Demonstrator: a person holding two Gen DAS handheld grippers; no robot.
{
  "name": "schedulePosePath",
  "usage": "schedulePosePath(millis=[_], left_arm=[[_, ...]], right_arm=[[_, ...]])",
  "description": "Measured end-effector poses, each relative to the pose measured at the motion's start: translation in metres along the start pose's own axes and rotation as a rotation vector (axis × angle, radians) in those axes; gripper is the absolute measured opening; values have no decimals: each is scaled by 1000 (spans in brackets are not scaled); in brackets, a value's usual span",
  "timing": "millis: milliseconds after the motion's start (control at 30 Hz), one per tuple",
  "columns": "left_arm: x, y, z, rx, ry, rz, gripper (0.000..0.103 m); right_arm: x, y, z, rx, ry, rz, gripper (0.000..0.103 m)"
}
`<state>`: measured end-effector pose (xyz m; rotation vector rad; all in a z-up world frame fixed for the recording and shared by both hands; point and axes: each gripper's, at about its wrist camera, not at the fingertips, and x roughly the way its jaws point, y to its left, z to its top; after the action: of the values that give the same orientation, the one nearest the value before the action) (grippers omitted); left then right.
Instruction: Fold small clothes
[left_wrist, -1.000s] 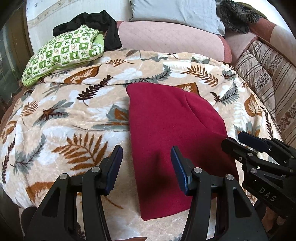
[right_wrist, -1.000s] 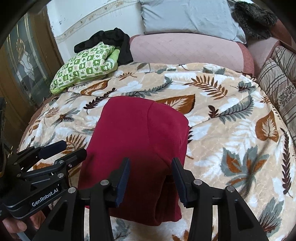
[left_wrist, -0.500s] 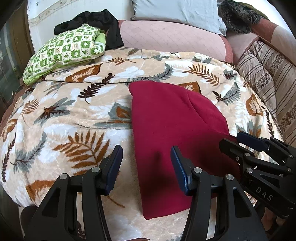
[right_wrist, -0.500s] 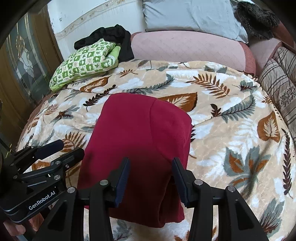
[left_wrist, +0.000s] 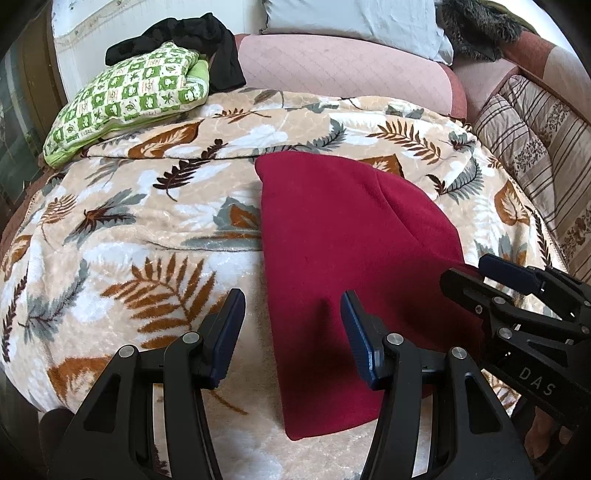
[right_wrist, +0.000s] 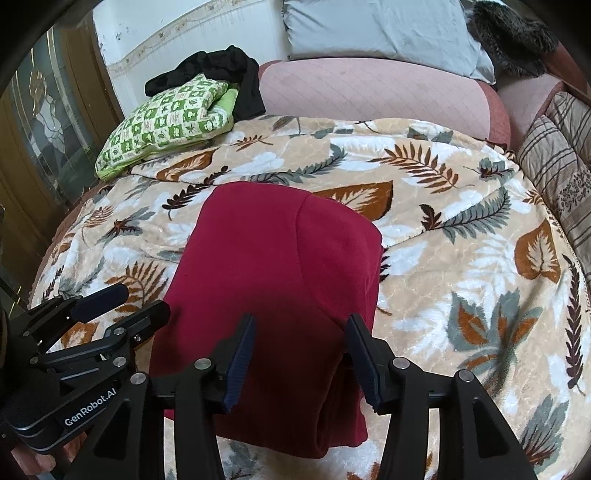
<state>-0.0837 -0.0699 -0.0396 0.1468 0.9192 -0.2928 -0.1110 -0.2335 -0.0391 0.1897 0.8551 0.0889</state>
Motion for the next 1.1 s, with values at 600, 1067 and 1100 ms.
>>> schedulePosePath(millis=[600,1067,1100], left_arm=[[12,4,6,-2,14,0,53],[13,4,10,-2,-11,2,53],[11,4,9,-5,-18,-4,53]], right_arm=[[11,-4,6,14,22,-14,55],[13,2,11,14,17,-5,55],[13,3,11,15,17,-4,55]])
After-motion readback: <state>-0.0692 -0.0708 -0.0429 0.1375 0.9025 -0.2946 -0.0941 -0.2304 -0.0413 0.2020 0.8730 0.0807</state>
